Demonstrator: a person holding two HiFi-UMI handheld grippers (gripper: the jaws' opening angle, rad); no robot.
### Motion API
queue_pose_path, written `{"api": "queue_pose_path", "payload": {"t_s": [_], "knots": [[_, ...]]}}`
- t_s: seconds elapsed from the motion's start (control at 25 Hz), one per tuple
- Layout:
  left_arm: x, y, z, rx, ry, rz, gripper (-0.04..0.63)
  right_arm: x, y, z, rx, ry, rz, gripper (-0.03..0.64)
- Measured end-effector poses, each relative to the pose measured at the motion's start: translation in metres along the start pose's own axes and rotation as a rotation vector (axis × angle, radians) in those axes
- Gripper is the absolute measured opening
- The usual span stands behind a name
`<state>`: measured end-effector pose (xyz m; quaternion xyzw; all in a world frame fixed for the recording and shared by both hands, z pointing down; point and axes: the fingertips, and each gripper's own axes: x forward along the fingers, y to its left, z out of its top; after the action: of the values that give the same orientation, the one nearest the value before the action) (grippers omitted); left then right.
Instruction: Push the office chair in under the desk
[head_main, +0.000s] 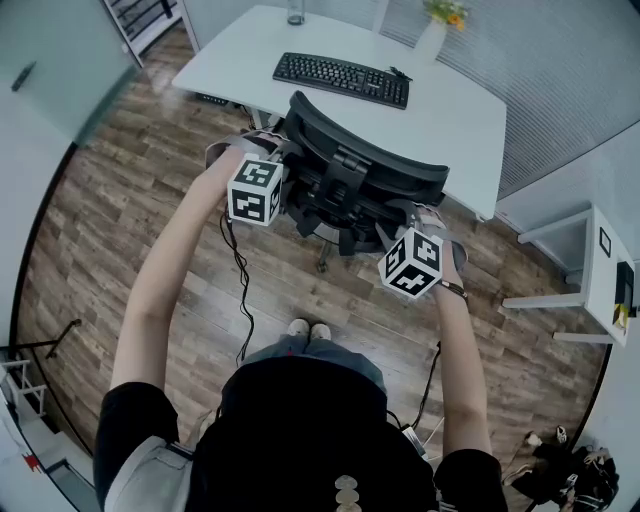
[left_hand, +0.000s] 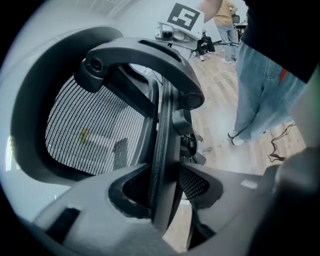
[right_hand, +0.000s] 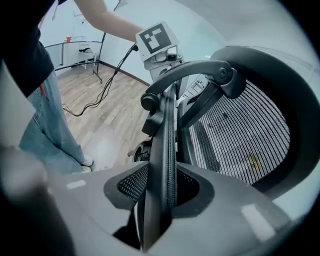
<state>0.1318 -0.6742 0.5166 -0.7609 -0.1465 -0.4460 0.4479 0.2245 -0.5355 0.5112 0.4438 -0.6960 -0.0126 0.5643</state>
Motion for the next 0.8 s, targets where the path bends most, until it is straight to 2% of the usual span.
{"api": "queue_pose_path", "payload": {"t_s": [0.16, 0.32, 0.44, 0.6, 0.8], "knots": [[-0.008, 0.004, 0.002, -0.054, 0.000, 0.080, 0.184, -0.015, -0.003, 0.005, 0.060, -0.077, -0.013, 0.150], [-0.022, 0.008, 0.001, -0.118, -0.002, 0.188, 0.196, -0.041, -0.011, 0.015, 0.110, -0.178, -0.082, 0.146], [-0.038, 0.010, 0.003, -0.186, -0.031, 0.303, 0.146, -0.064, -0.017, 0.021, 0.233, -0.290, -0.133, 0.127], [-0.074, 0.021, 0.006, -0.366, -0.148, 0.521, 0.009, -0.087, -0.026, 0.023, 0.477, -0.484, -0.196, 0.095], [-0.116, 0.030, 0.015, -0.669, -0.365, 0.683, 0.009, -0.115, -0.044, 0.007, 0.708, -0.677, -0.361, 0.032]]}}
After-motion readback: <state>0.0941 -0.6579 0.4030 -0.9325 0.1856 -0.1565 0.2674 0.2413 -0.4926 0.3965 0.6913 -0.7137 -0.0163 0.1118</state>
